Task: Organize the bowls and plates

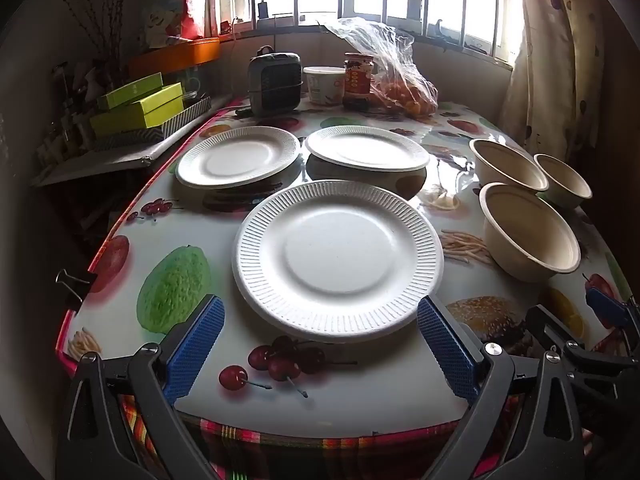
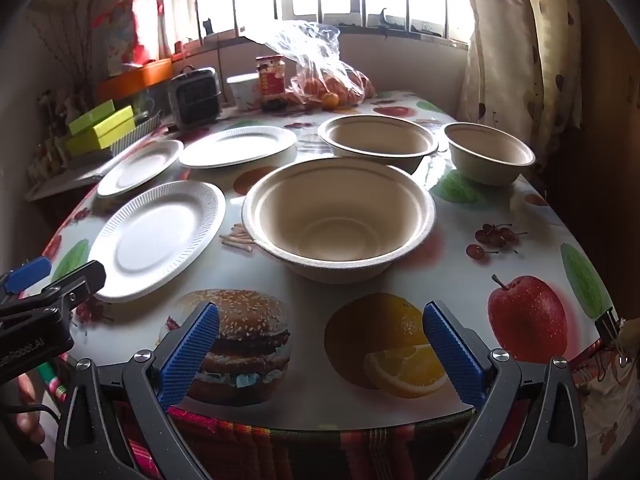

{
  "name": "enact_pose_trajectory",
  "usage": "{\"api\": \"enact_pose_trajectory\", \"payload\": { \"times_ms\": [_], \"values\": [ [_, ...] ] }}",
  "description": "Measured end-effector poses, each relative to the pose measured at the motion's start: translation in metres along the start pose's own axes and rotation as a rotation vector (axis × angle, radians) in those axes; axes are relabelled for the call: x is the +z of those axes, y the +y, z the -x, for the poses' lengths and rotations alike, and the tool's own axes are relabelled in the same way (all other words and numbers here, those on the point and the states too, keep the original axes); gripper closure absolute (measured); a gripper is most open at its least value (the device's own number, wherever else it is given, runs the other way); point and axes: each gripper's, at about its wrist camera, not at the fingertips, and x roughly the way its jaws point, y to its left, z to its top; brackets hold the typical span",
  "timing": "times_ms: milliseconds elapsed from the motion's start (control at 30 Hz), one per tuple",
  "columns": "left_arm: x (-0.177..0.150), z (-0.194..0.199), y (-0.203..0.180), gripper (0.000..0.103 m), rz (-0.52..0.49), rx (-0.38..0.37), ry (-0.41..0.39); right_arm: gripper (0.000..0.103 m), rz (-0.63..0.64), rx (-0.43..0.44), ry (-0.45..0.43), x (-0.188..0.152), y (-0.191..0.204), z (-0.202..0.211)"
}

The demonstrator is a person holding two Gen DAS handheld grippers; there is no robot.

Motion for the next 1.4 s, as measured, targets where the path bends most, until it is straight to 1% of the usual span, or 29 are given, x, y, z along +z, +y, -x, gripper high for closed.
{"api": "enact_pose_trajectory", "payload": {
  "times_ms": [133,167,300,367,467,1400],
  "values": [
    [0.001,0.0,0.0,0.005,0.003,0.002,-0.004,0.0,0.0,0.004,-0.004,-0.002,0.001,0.0],
    [0.0,0.001,0.0,0.005,-0.001,0.004,-0.016,0.0,0.002,0.004,-0.005,-0.002,0.001,-0.001],
    [-0.002,0.001,-0.001,0.005,0.012,-0.016,-0.01,0.0,-0.002,0.003,-0.005,0.006,-0.003,0.004],
    [0.002,0.003,0.005,0.005,0.014,-0.01,-0.009,0.0,-0.001,0.0,-0.004,0.008,-0.001,0.001],
    [0.002,0.005,0.002,0.006,0.009,-0.011,-0.011,0.0,-0.003,0.007,-0.018,0.003,-0.002,0.004],
    [0.002,0.003,0.003,0.005,0.021,-0.004,-0.003,0.0,-0.009,0.006,-0.021,0.004,-0.005,0.004]
  ]
}}
